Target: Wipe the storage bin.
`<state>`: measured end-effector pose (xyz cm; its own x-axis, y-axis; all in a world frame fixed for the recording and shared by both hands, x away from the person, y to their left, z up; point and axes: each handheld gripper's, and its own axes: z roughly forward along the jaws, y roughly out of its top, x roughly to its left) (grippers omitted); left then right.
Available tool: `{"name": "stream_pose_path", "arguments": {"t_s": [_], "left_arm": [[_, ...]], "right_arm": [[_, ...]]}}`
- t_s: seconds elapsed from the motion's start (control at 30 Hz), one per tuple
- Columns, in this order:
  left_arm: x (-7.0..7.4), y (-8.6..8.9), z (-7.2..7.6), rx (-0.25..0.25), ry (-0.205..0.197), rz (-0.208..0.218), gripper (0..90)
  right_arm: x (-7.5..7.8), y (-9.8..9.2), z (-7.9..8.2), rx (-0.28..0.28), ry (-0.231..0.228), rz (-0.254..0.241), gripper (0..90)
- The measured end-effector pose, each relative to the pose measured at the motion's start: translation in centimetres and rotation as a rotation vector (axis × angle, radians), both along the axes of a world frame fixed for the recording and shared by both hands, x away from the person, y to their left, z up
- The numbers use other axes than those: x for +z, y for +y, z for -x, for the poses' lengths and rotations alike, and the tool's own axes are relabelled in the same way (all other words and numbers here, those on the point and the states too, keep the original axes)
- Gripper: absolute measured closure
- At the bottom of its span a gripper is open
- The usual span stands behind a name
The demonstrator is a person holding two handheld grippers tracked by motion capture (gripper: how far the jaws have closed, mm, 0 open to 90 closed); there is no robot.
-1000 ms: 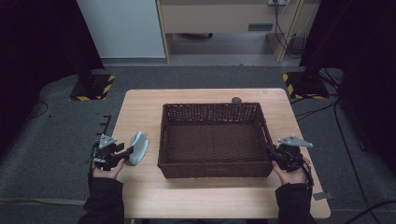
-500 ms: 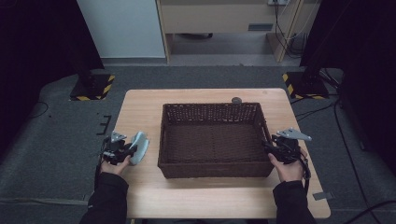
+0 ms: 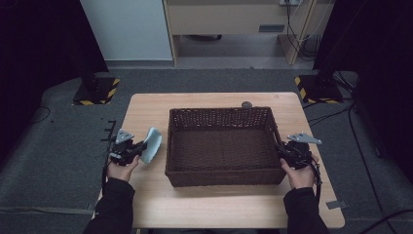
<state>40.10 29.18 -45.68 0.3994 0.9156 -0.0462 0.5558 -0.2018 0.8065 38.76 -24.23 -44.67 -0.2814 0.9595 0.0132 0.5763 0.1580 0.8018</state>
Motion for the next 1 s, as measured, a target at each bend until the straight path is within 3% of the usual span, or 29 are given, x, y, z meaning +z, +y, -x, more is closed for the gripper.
{"name": "stream_pose_path", "arguments": {"t_s": [0.27,0.5,0.57,0.67,0.77,0.87,1.0], "left_arm": [[0.4,-1.7,-1.6,-0.013,-0.027,-0.006,82.7],[0.7,-2.5,-3.4,0.002,-0.047,0.037,82.8],[0.1,-3.1,-4.4,0.004,-0.029,0.008,82.7],[-0.7,-3.5,-4.9,-0.003,-0.007,0.007,82.7],[-2.0,-4.2,-5.2,-0.037,0.037,0.013,82.7],[-2.9,-4.8,-5.4,-0.065,0.071,-0.012,82.8],[-2.5,-5.0,-5.1,-0.073,0.051,-0.005,83.0]], "right_arm": [[-0.1,-0.5,-0.9,0.017,-0.011,0.008,77.6],[-0.2,-0.4,-0.8,0.015,-0.017,0.016,77.4],[-0.2,-0.4,-0.8,0.014,-0.015,0.014,77.4],[-0.3,-0.4,-0.9,0.017,-0.014,0.012,77.3],[-0.4,-0.4,-0.9,0.016,-0.012,0.013,77.1],[-0.5,-0.4,-0.9,0.019,-0.010,0.019,76.6],[-0.5,-0.4,-0.8,0.020,-0.003,0.016,75.9]]}}
